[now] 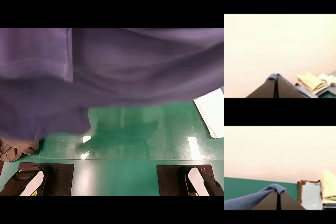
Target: Fold the shirts.
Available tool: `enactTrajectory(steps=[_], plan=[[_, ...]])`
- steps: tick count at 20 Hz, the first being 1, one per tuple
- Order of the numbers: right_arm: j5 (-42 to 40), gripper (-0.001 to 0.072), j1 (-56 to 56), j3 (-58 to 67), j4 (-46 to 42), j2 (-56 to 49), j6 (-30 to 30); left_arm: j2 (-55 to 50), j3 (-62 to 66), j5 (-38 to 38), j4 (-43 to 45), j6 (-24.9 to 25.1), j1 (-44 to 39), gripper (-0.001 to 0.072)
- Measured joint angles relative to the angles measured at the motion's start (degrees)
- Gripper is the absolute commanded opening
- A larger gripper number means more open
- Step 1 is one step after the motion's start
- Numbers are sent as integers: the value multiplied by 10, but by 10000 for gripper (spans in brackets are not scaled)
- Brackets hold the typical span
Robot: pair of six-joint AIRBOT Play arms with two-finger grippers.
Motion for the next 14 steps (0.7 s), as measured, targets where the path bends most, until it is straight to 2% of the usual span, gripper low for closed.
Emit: enactTrajectory(steps=[3, 7, 10, 14], plan=[[14, 15, -19, 10, -16, 0, 10, 9, -13, -4, -2, -6, 0, 21], [51, 14, -19, -46, -31, -28, 16, -8, -127, -32, 21, -24, 0, 21], [89, 15, 24, -108, -46, -84, 17, -54, -242, -66, 31, -29, -2, 21], [114, 14, 120, -193, -121, -178, 21, -152, -356, -84, 34, -16, -23, 21]])
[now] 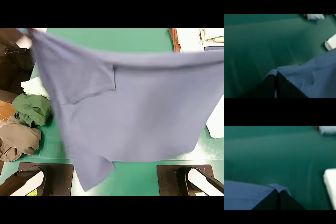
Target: Fold the shirts.
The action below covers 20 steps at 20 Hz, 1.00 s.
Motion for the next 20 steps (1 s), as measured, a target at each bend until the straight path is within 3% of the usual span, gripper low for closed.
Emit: enactTrajectory(steps=[3, 7, 12, 15, 20], plan=[[-16, 15, 51, -40, -34, -83, 4, -96, -36, 24, 0, 20, -14, 22], [-81, 15, 76, -39, -54, -196, 6, -191, -52, 129, 0, 38, -18, 21], [-149, 14, 83, 10, -57, -287, 7, -239, -56, 234, -1, 85, -19, 21], [-144, 14, 85, 24, -63, -306, 5, -246, -56, 229, 0, 121, -9, 21], [-110, 14, 87, -40, -85, -291, 2, -249, -80, 146, 24, 146, 19, 21]])
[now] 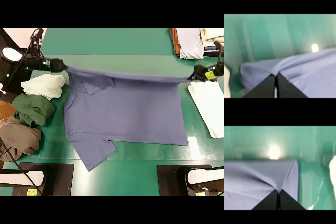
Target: Fold the shirts.
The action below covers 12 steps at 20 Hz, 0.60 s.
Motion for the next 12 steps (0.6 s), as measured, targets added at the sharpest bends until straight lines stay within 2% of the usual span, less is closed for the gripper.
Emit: enactTrajectory(steps=[4, 9, 11, 12], plan=[[-41, 15, 2, -111, -8, 39, 0, -1, -47, -53, 32, 5, 8, 22], [-81, 31, 7, -214, 2, 71, -1, -2, -89, -79, 47, -2, 10, 41], [-84, 399, 7, -233, 14, 75, -1, -2, -95, -85, 52, -21, 11, 522], [-83, 417, 7, -239, 21, 76, -1, -2, -96, -87, 53, -33, 11, 535]])
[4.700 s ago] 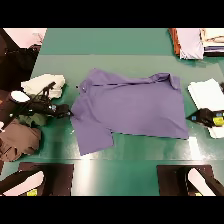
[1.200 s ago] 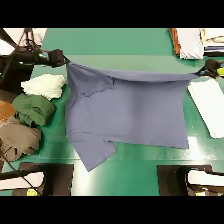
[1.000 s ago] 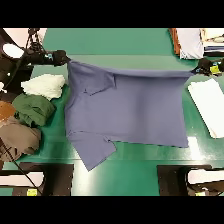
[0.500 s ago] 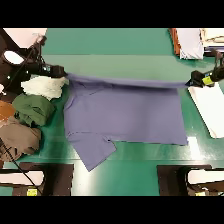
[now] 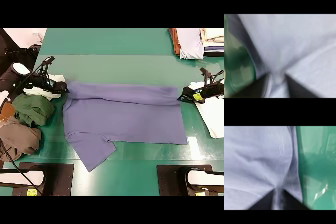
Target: Fold the shirts.
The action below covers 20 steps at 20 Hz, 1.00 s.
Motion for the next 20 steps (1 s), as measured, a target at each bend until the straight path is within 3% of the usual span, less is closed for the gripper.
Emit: enactTrajectory(steps=[1, 7, 14, 20], plan=[[4, 417, 0, -2, 6, 1, 0, 0, -1, -5, 2, -12, 0, 494], [105, 417, -33, 6, 17, 45, -9, 70, -23, -70, 43, -54, 23, 489], [117, 417, -57, -59, 20, 165, -24, 275, -267, -110, 67, -152, 30, 489], [108, 416, -59, -74, 20, 188, -26, 370, -435, -113, 22, -180, 9, 489]])
